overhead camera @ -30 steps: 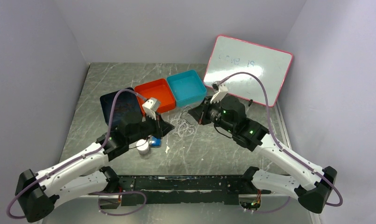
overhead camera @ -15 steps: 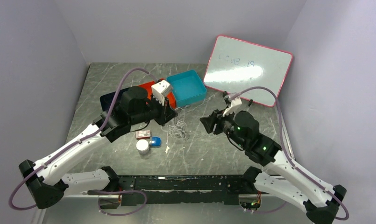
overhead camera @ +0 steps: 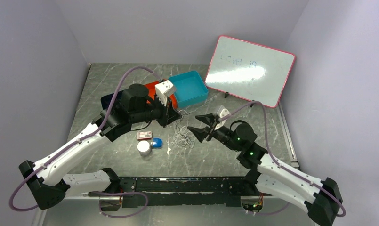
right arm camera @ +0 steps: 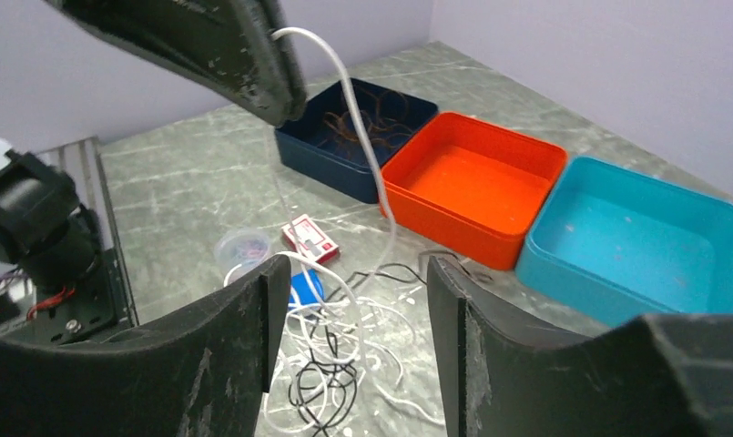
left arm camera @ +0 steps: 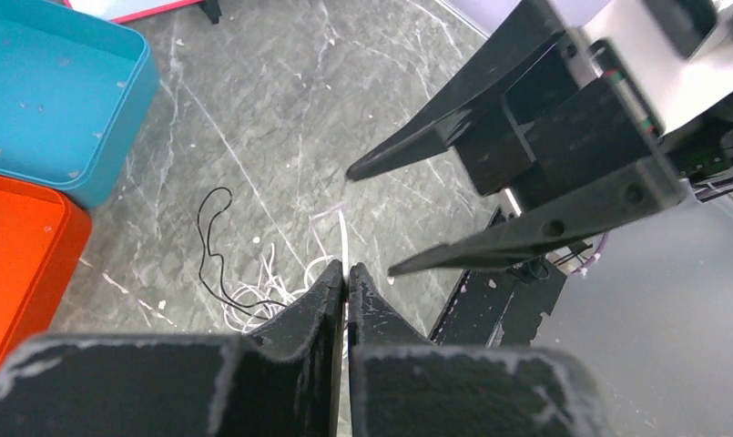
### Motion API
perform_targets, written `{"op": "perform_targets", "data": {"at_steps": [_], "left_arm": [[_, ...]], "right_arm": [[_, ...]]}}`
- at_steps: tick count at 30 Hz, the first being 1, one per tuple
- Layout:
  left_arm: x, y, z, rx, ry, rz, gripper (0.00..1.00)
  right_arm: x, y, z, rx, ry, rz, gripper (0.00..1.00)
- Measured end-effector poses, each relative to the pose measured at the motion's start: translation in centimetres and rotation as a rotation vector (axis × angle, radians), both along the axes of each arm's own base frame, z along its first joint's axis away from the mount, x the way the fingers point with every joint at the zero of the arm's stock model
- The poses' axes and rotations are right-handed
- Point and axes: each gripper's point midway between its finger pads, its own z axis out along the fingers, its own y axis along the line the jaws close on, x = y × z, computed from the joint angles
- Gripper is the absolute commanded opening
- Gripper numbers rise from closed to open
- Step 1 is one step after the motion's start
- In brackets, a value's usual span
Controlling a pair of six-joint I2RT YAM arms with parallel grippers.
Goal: Untangle the cables
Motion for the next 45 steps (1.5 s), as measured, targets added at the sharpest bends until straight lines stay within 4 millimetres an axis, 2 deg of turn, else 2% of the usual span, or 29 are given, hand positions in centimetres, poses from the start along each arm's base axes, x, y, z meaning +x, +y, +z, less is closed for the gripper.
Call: {"op": "perform_targets", "data": {"at_steps": [2,9,20,23,27,29,32,36,41,45], "left_arm": [[-0.1,0.0,0.1,-0.003,-0.001,-0.004,0.07],[-0.1,-0.2,0.0,-0.002,0.005,-0.012,0.07],[-0.2,-0.7,0.5,-0.02,0.01,-0.029,0.07],[-0.3,-0.7,0.5,-0.022,0.015,-0.032,0.07],[-0.4,-0.7,0.6,-0.025,0.018,-0.032,0.07],[-0.4,-0.7,0.9,-0.031,0.02,-0.031,0.07],[-0.5,-0.9,2.7,-0.066,0.006,-0.034,0.07],[-0.8,-1.0,7.7,-0.156,-0.047,-0.048,0.07],[-1.3,-0.8,13.1,-0.249,-0.106,-0.054,0.07],[-1.6,-0.5,16.1,-0.296,-0.139,-0.055,0.07]], "right_arm": [[-0.1,1.1,-0.3,-0.012,-0.02,0.049,0.68],[-0.2,3.9,-1.1,-0.018,-0.037,0.164,0.72],[2.4,4.7,-0.9,0.0,-0.037,0.078,0.66],[3.1,4.9,-1.3,-0.004,-0.03,0.054,0.6],[3.6,4.9,-1.8,-0.006,-0.016,0.032,0.39],[3.8,4.9,-1.8,0.008,-0.012,0.023,0.36],[3.9,4.7,-2.8,0.022,0.009,0.004,0.35],[4.0,4.0,-5.9,0.004,0.073,-0.041,0.33],[4.6,3.0,-9.1,-0.028,0.145,-0.116,0.33],[5.1,2.1,-10.7,-0.037,0.178,-0.177,0.33]]}}
